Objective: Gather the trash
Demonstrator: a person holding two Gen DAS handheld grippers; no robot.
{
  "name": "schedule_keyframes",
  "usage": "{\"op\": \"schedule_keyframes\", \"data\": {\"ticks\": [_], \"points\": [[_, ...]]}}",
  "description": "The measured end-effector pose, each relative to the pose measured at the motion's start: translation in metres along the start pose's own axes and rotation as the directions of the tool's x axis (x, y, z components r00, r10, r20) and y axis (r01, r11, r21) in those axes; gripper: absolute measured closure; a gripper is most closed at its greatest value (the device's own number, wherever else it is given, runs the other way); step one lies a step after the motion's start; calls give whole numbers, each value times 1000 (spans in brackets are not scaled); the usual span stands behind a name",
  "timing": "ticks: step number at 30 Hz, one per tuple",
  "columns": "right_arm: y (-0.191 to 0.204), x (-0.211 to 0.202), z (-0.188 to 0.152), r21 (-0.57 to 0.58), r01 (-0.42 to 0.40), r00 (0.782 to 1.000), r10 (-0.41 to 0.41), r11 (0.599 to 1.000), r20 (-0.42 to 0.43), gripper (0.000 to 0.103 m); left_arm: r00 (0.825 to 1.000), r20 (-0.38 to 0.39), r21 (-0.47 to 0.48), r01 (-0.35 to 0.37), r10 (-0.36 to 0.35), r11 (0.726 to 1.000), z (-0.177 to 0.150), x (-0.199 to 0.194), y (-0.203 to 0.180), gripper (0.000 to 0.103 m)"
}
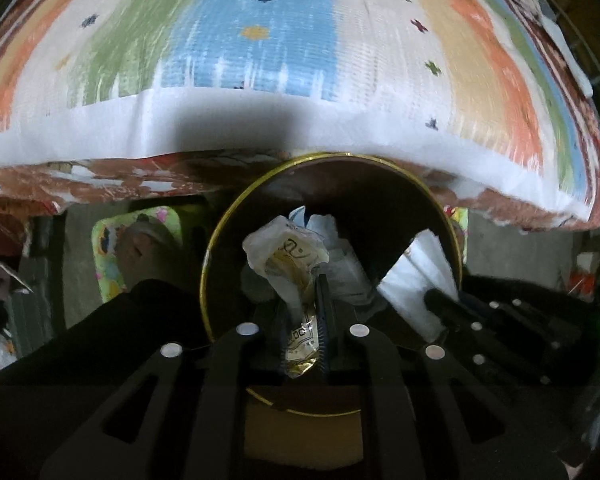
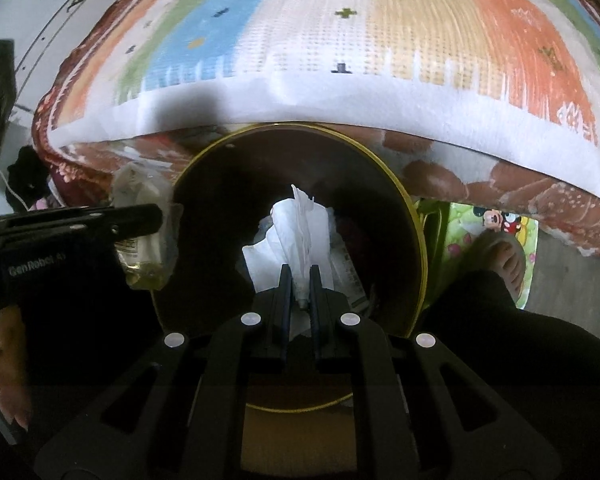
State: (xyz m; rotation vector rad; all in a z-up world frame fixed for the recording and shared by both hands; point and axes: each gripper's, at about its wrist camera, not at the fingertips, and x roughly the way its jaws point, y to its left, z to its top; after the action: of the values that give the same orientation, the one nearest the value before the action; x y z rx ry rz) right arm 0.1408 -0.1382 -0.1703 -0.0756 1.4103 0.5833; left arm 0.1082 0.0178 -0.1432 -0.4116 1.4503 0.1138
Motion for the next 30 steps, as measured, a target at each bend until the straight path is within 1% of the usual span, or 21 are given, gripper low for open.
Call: {"op": "schedule_keyframes", "data": {"ticks": [1, 2, 3, 4, 7, 11, 14, 16, 18, 19, 21, 23, 25, 26, 27, 29, 30], "points": [[-1, 1, 1, 7, -4, 1000, 4, 1000, -1, 84, 1000, -2, -14, 0, 0, 1000, 2, 1, 2, 84], [-2, 2, 3, 13, -7, 1000, 7, 1000, 0, 84, 1000, -9, -26, -3, 2, 1000, 3, 2, 3, 74], [-2, 3, 4, 16, -4, 1000, 4, 1000, 4, 84, 1000, -11, -35, 6, -7, 999, 4, 2, 5, 70], [-2, 3, 5, 16, 0, 1000, 0, 1000, 6, 82, 1000, -7, -50, 23, -24, 998, 5, 0, 7, 65], [-1, 2, 5, 9, 4, 1000, -4, 1000, 8, 74, 999, 17, -69, 28, -27, 997, 7, -6, 10, 60], [2, -3, 4, -7, 19, 1000, -19, 1000, 20, 74, 999, 27, -48, 35, -34, 998, 4, -11, 4, 60], [1, -10, 1, -12, 25, 999, -25, 1000, 35, 70, 997, 40, -42, 60, -59, 997, 0, -19, 3, 60], [0, -19, -1, -15, 31, 998, -30, 999, 54, 70, 996, 65, -30, 68, -66, 997, -5, -28, 4, 58], [4, -30, -5, -46, 58, 995, -54, 997, 87, 67, 993, 106, -3, 46, -45, 999, -12, -40, 1, 55], [6, -36, -7, -61, 72, 992, -65, 996, 105, 63, 991, 131, 16, 37, -38, 999, -16, -47, -1, 52], [11, -52, -13, -87, 77, 987, -63, 993, 151, 61, 983, 176, 41, 46, -52, 998, -26, -61, -2, 49], [16, -68, -19, -113, 83, 979, -60, 990, 196, 60, 969, 239, 53, 44, -56, 998, -36, -76, 0, 44], [17, -82, -25, -124, 73, 972, -43, 990, 230, 54, 953, 303, 83, -1, -24, 997, -49, -88, -2, 40], [17, -87, -27, -125, 67, 970, -36, 990, 240, 54, 944, 331, 95, -10, -22, 995, -56, -92, -2, 39], [16, -93, -31, -126, 69, 965, -34, 990, 260, 54, 940, 340, 106, -6, -30, 994, -59, -95, -3, 37], [15, -106, -39, -127, 82, 954, -41, 988, 298, 52, 929, 366, 139, -6, -46, 990, -71, -100, -6, 31], [15, -111, -43, -128, 85, 948, -40, 988, 316, 49, 923, 381, 148, -12, -46, 989, -74, -102, -7, 30]]}}
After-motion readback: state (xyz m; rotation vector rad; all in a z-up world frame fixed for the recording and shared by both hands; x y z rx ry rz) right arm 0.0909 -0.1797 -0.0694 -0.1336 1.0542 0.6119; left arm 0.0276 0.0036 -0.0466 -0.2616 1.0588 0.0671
